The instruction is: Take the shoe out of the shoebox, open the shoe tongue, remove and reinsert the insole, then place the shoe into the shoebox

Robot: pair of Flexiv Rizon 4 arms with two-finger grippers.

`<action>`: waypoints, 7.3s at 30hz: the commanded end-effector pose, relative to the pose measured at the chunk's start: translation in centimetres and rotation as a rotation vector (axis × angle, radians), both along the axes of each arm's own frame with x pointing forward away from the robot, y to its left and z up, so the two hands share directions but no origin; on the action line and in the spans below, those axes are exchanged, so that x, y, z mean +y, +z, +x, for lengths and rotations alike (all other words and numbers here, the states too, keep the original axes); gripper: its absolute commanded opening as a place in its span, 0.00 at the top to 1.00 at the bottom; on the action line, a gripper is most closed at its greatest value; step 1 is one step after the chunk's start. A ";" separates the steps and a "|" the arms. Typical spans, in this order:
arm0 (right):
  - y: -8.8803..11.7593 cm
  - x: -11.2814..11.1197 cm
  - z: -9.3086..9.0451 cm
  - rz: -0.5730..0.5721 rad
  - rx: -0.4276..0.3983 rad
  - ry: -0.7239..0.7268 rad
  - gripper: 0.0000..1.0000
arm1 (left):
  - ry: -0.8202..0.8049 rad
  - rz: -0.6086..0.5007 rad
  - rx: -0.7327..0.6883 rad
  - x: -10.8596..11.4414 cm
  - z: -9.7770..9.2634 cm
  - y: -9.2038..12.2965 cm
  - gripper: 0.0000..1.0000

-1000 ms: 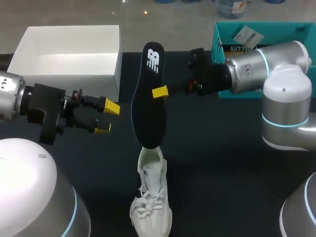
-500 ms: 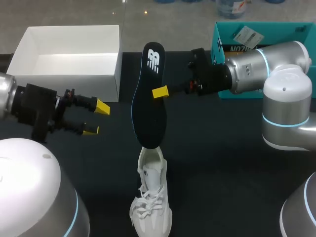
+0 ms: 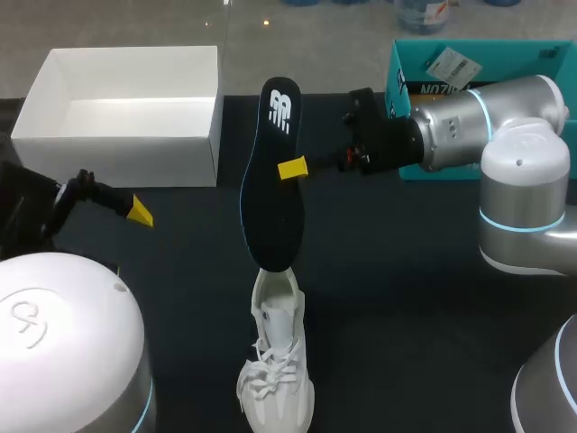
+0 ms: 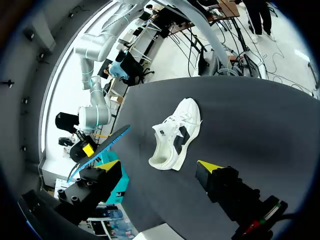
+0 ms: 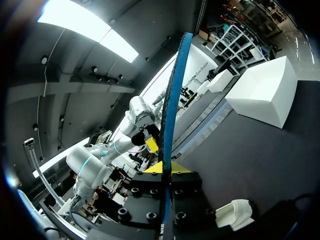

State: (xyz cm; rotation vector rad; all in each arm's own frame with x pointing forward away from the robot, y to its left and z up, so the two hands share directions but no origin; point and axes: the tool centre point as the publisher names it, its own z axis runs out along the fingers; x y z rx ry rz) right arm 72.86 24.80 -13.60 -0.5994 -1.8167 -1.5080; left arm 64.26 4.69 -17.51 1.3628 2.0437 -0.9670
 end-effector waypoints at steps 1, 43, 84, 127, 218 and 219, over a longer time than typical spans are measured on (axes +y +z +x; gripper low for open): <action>0.0 0.2 0.0 -0.003 0.000 -0.001 1.00 | 0.036 0.020 0.054 1.2 -1.3 -0.6 0.00; -1.1 0.6 1.3 -0.013 0.006 0.015 1.00 | 0.347 0.202 0.315 3.9 0.7 -6.3 0.00; -11.8 4.3 1.4 -0.066 0.039 -0.115 1.00 | 0.347 0.202 0.315 3.9 0.7 -6.3 0.00; -9.9 -1.5 2.6 -0.147 -0.042 -0.194 1.00 | 0.347 0.202 0.315 3.9 0.7 -6.3 0.00; -15.3 0.7 -1.8 -0.311 -0.066 -0.243 1.00 | 0.347 0.202 0.315 3.9 0.7 -6.3 0.00; -15.4 0.6 -1.9 -0.311 -0.062 -0.248 1.00 | 0.347 0.202 0.315 3.9 0.7 -6.3 0.00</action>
